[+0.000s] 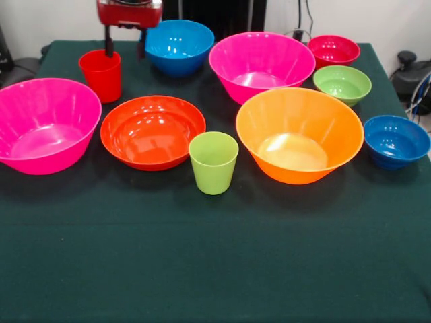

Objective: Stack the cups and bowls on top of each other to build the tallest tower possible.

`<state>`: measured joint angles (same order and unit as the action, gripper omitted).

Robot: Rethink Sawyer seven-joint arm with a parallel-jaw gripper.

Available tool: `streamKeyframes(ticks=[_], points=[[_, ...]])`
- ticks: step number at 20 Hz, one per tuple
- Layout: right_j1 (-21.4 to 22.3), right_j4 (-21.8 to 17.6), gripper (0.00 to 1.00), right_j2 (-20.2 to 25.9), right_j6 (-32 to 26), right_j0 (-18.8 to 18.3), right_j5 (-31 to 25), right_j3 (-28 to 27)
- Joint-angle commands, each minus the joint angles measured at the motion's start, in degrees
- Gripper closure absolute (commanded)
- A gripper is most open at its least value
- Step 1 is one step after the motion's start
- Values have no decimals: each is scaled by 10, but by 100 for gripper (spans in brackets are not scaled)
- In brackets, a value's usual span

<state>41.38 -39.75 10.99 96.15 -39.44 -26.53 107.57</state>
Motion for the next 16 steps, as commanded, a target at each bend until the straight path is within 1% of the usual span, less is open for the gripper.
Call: streamKeyframes(ticks=[1, 8, 16], points=[[-7, -17, 0, 51, -36, -9, 13, 3], [-16, -18, 0, 63, -39, -19, 11, 3], [-30, -10, 0, 81, -47, -35, 7, 7]])
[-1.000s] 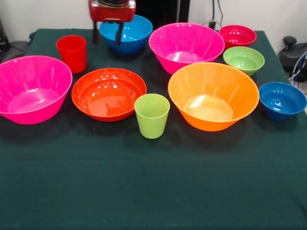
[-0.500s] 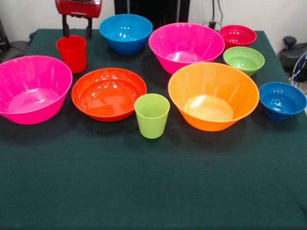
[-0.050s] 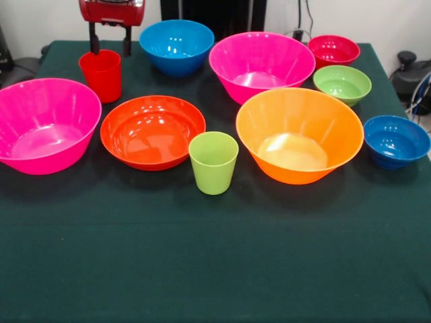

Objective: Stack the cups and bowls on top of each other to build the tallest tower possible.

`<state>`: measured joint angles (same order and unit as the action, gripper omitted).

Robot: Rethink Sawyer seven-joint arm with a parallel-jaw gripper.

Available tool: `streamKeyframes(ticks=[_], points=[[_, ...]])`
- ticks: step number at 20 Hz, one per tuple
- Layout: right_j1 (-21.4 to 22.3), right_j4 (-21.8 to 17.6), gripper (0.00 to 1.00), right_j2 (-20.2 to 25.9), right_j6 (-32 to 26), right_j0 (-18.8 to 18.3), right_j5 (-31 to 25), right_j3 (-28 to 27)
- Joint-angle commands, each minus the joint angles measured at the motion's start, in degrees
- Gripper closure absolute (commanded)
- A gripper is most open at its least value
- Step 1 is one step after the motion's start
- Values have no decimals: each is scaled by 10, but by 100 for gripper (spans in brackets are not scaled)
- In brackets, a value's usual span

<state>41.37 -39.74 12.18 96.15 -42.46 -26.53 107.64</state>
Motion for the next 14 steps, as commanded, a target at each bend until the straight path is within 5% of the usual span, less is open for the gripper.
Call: streamKeyframes(ticks=[1, 14], points=[[-33, -10, 0, 70, -47, -7, 7, 6], [-70, -14, 0, 91, -57, -34, -5, 6]])
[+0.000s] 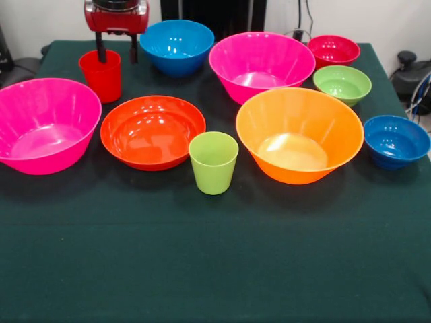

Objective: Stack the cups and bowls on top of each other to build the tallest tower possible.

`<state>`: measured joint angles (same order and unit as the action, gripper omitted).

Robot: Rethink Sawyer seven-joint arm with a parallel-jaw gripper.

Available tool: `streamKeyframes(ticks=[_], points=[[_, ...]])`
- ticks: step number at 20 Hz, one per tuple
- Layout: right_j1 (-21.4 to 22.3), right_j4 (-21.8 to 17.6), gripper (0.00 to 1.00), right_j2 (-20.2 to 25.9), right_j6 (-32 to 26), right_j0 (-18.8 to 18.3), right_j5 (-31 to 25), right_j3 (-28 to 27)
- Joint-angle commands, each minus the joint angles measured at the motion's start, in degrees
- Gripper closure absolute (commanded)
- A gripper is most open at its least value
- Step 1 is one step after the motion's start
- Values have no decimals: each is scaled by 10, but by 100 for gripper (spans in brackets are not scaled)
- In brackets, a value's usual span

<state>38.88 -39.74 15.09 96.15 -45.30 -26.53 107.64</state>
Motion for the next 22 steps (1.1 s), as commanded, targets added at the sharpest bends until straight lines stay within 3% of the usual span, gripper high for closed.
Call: streamKeyframes(ticks=[1, 16, 22], points=[[-51, -18, 0, 61, -58, -11, -1, 5], [-51, -39, 0, 61, -81, -40, -21, -7], [-33, -35, 0, 58, -74, -26, -29, 0]])
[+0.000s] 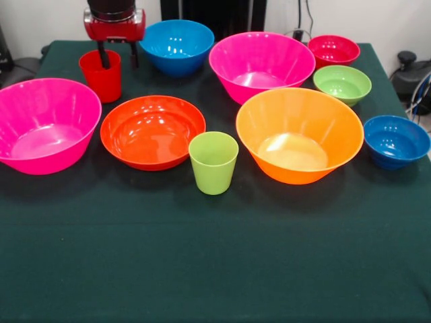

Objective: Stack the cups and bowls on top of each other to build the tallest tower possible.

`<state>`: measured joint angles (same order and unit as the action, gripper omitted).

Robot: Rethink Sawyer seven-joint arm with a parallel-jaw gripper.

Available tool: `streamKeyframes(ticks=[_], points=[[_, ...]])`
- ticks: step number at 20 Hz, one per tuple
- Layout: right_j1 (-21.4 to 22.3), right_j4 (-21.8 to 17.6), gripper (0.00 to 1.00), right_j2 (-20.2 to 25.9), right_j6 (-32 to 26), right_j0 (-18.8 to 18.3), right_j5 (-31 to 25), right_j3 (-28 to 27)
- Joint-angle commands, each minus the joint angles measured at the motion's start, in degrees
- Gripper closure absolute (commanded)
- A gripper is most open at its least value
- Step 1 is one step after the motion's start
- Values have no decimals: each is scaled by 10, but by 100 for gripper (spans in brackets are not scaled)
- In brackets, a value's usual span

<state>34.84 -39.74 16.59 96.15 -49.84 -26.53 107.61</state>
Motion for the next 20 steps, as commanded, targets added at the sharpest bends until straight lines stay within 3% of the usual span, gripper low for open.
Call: streamKeyframes(ticks=[1, 8, 20], points=[[8, -37, 0, 42, -72, 20, -27, 2], [4, -39, 0, 42, -66, 21, -16, 6], [-62, -58, 0, 40, -62, 11, -2, -29]])
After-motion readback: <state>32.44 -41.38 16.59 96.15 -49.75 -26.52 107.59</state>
